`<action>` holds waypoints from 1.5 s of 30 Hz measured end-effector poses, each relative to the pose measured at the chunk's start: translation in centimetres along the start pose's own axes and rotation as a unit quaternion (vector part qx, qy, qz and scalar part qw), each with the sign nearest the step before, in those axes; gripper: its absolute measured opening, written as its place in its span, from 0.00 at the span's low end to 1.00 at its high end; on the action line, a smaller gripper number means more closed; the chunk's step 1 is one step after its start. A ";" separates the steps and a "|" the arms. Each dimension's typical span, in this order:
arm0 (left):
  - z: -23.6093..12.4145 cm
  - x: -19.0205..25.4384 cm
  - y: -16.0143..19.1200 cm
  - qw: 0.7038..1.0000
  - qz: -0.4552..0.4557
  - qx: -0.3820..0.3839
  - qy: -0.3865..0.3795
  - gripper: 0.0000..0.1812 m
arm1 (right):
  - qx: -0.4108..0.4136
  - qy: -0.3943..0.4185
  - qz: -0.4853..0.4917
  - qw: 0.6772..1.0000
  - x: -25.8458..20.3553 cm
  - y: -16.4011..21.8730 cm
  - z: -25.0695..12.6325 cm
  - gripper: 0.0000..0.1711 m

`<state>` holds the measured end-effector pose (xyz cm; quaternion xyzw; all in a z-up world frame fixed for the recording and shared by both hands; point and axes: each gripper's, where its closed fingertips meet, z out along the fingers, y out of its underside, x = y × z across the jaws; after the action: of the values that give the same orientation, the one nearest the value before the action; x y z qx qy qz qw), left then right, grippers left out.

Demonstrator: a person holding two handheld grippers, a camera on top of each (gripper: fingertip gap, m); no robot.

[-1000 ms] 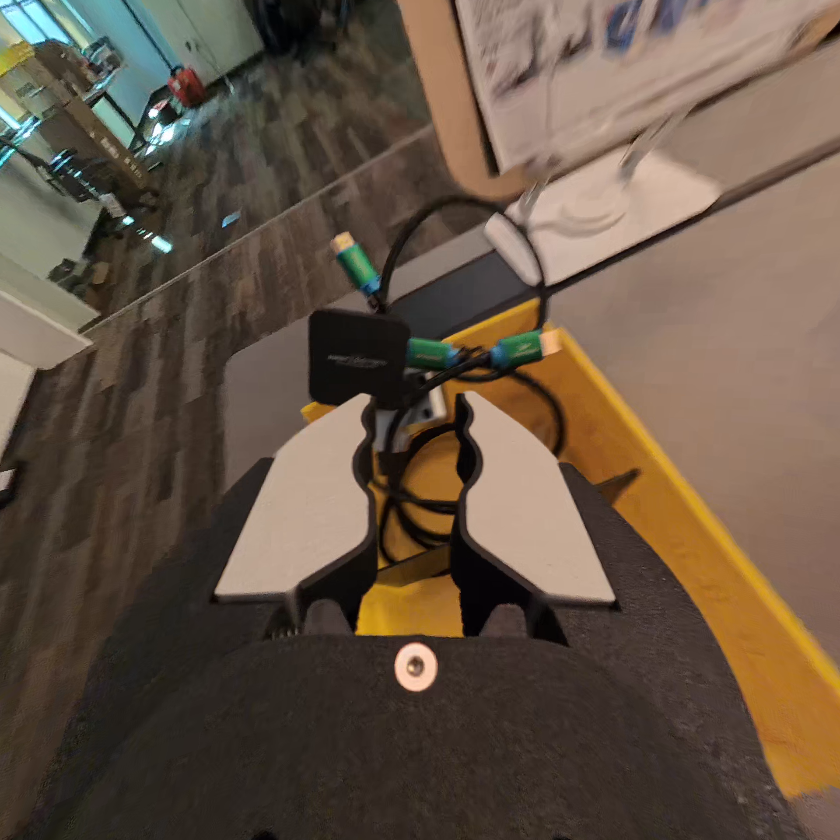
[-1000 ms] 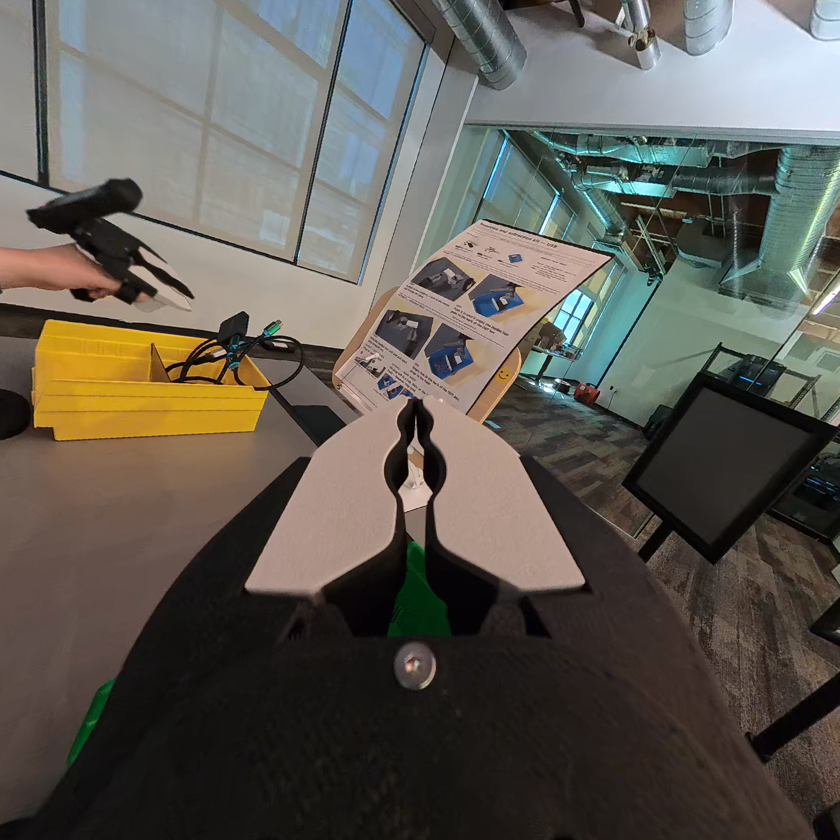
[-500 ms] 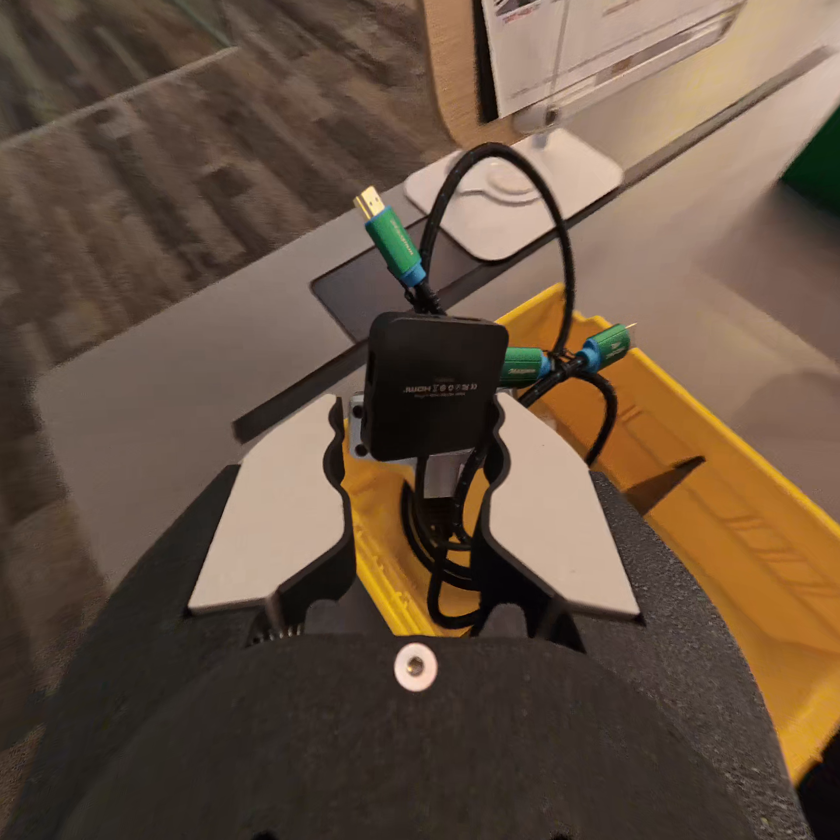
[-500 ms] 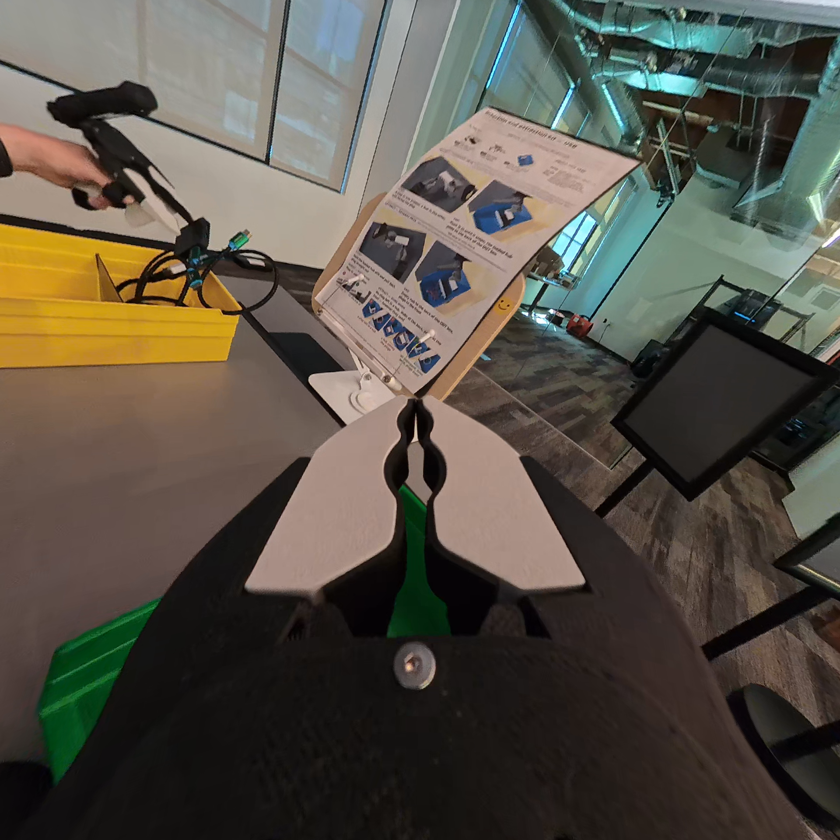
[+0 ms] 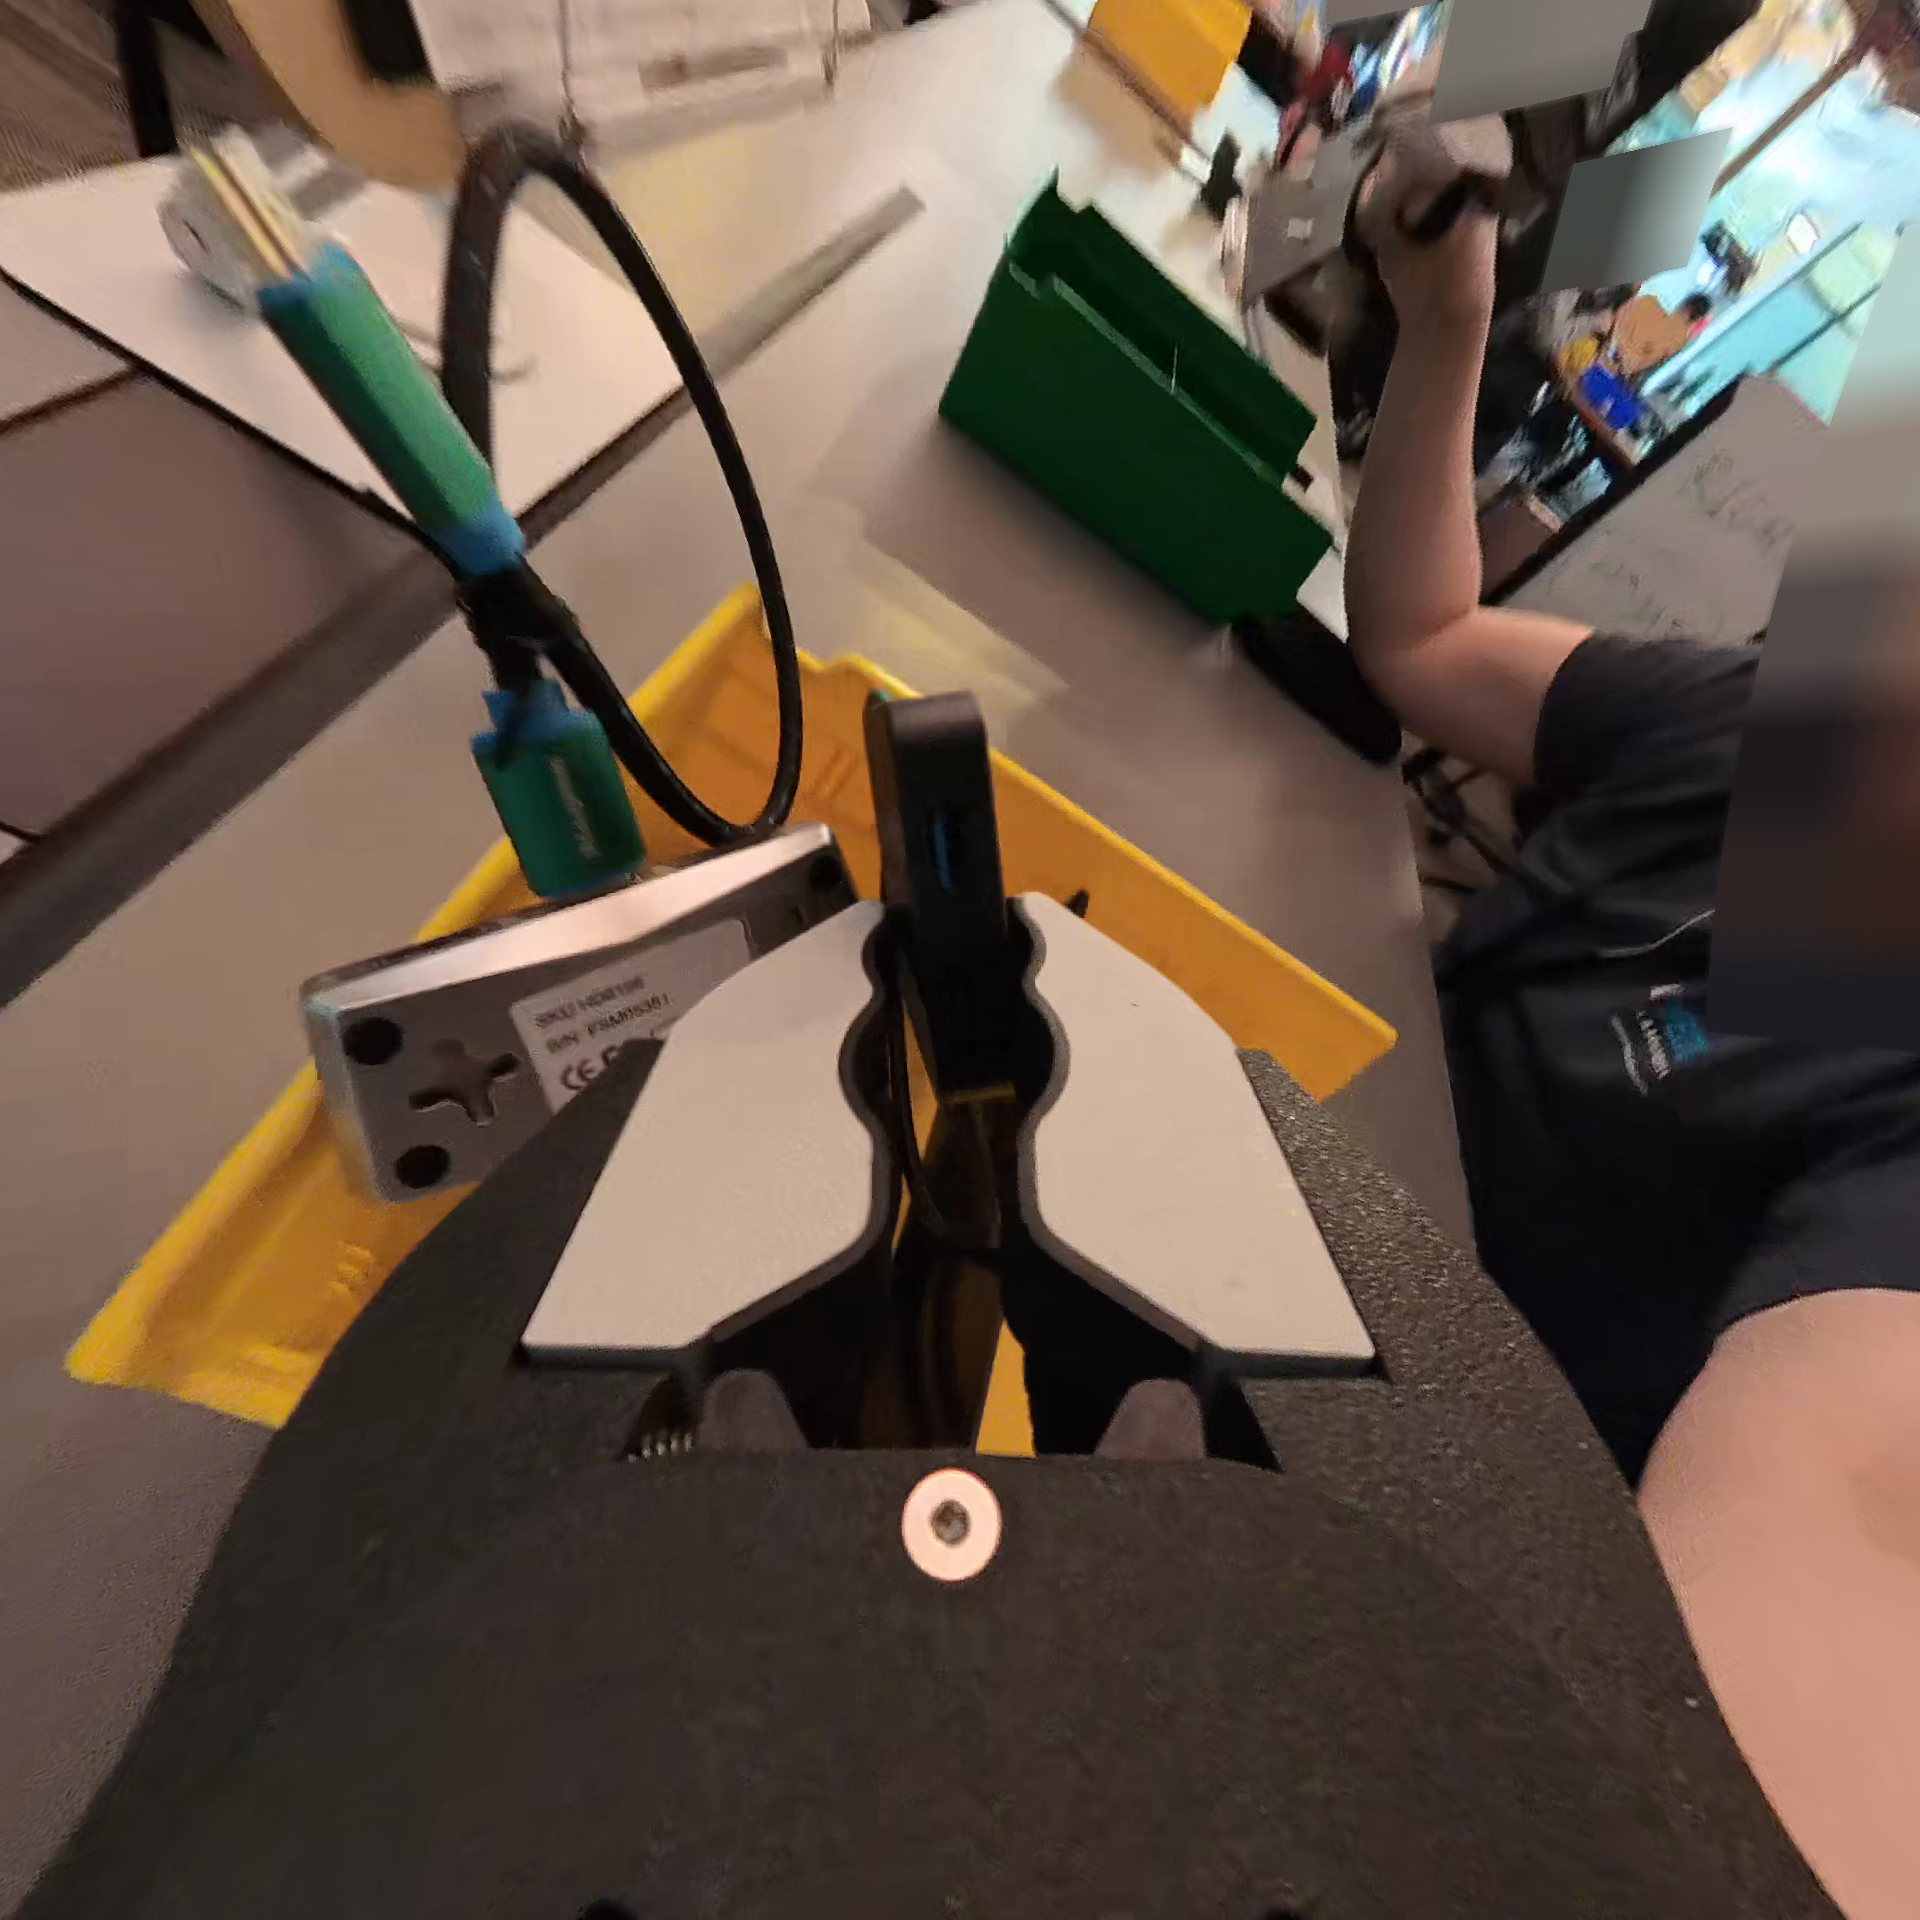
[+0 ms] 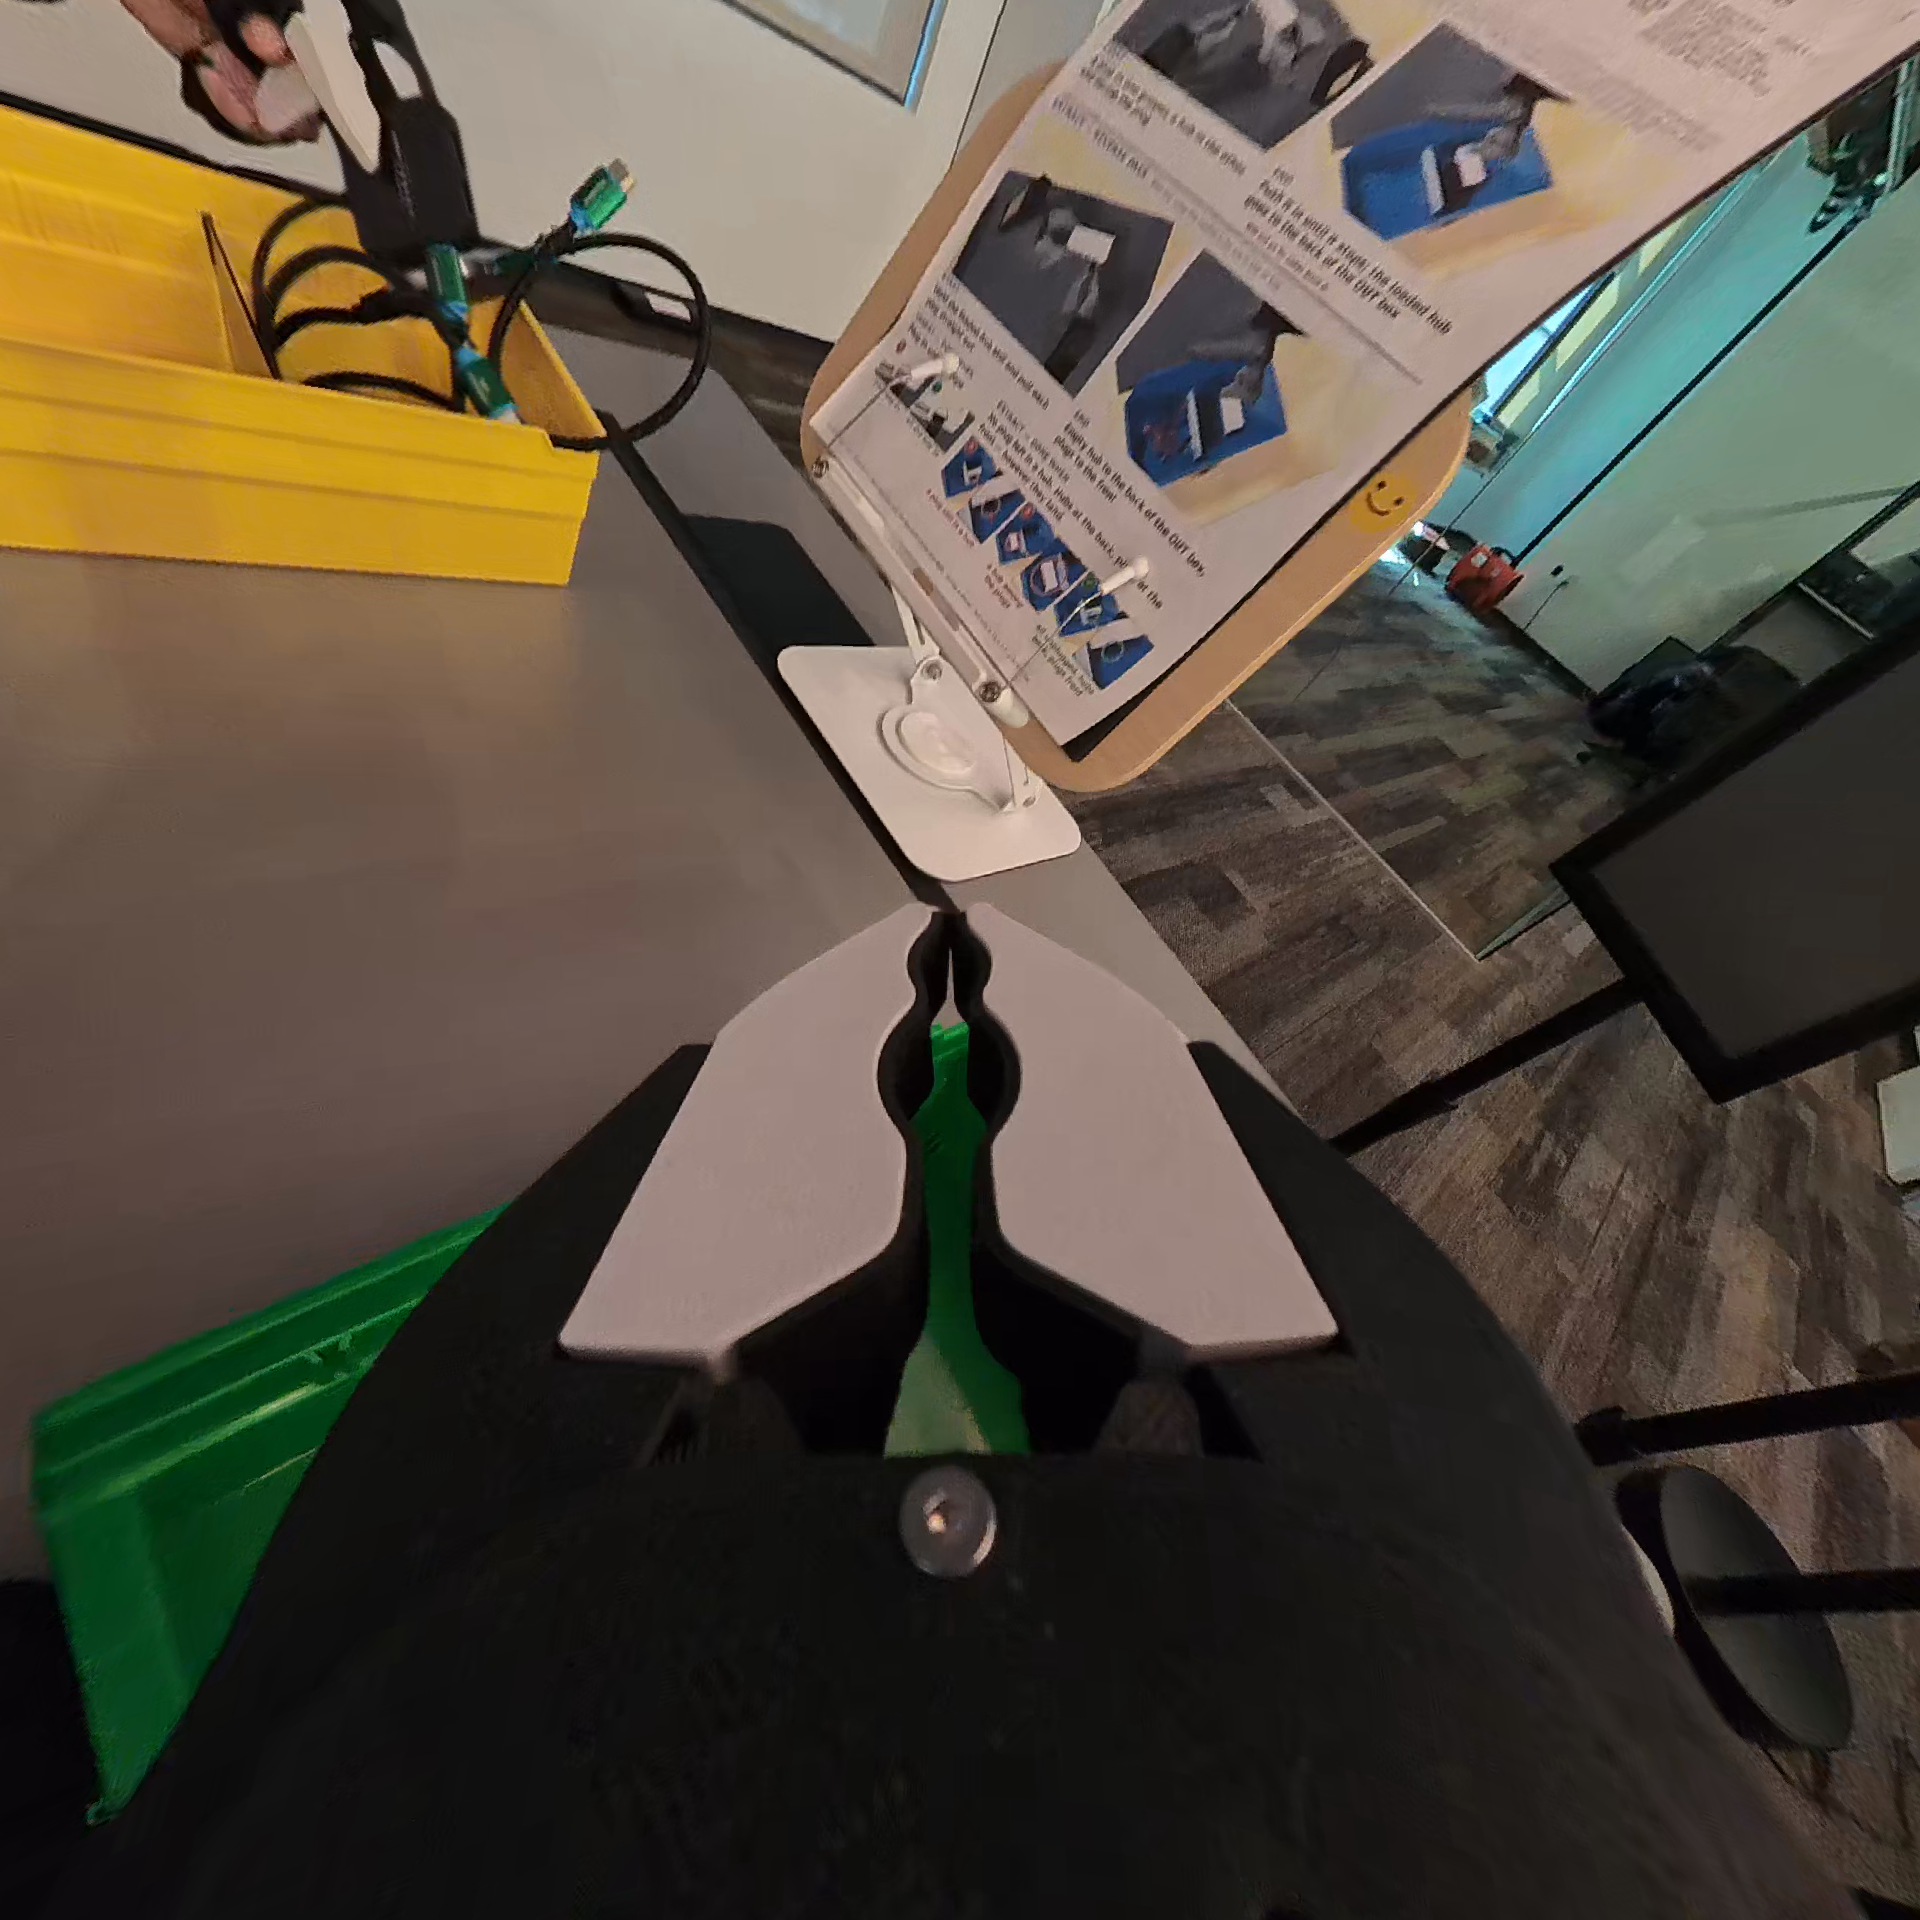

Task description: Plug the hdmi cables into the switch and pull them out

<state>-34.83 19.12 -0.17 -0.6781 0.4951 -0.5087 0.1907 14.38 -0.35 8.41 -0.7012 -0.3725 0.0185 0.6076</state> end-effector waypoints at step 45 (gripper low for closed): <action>22.1 25.9 -15.2 0.948 0.000 0.307 0.081 0.07 | 0.156 -0.059 -0.068 0.984 -8.9 -10.5 1.1 0.23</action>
<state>-8.34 -2.13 15.30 -0.5433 0.3285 -0.6895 0.3487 2.18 -4.43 13.47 -0.5684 -0.4470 0.0768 0.6865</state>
